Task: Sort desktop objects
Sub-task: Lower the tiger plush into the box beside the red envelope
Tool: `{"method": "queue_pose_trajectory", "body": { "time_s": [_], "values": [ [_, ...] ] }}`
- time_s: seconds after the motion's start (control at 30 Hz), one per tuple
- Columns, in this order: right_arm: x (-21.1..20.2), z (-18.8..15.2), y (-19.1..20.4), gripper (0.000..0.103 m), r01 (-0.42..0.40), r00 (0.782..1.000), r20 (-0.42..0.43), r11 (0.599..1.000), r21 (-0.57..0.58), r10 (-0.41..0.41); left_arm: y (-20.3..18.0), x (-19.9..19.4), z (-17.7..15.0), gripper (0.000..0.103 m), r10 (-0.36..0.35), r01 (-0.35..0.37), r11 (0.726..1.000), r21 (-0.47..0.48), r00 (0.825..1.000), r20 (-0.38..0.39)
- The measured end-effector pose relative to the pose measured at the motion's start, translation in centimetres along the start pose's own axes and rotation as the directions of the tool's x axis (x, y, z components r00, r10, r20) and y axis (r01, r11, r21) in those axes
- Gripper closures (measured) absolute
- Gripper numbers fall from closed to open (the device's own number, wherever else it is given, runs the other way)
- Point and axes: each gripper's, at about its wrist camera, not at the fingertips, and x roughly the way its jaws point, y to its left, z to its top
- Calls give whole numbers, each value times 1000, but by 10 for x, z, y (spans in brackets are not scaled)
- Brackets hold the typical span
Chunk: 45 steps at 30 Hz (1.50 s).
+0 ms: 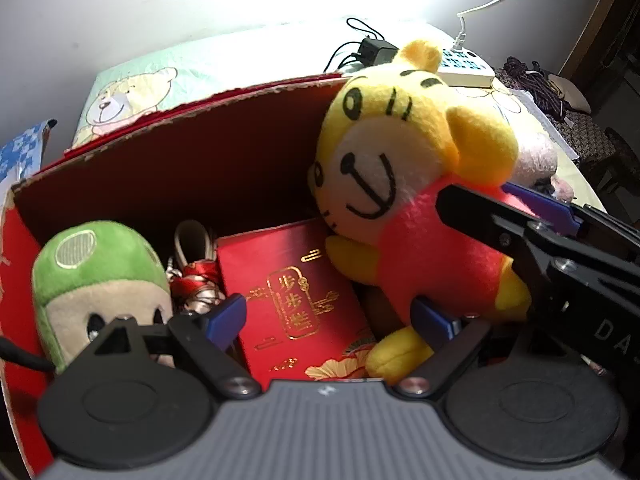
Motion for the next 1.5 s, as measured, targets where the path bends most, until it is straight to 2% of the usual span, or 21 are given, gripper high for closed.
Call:
{"method": "queue_pose_trajectory", "body": {
  "time_s": [0.33, 0.63, 0.93, 1.3, 1.4, 1.5],
  "values": [
    [-3, -1, -4, 54, -21, 1000, 4, 1000, 20, 21, -4, 2, 0, 11, 40, -40, 999, 8, 999, -14],
    [-6, -3, -6, 54, -39, 999, 0, 999, 28, 39, -3, 2, -1, 11, 43, -43, 999, 9, 999, -9],
    [-14, 0, -12, 55, -69, 997, -13, 996, 53, 70, -3, 1, -3, 10, 64, -65, 997, -37, 998, -27],
    [-30, 2, -18, 55, -90, 996, 3, 991, 99, 90, -7, -14, -7, 11, 160, -161, 986, -37, 987, -21],
    [-33, 1, -17, 60, -87, 996, 1, 992, 88, 88, -7, -15, -7, 11, 189, -190, 981, -40, 981, -36],
    [-38, 0, -19, 61, -86, 996, 3, 992, 91, 86, -7, -17, -9, 11, 196, -198, 979, -45, 980, -39]
  ]
}}
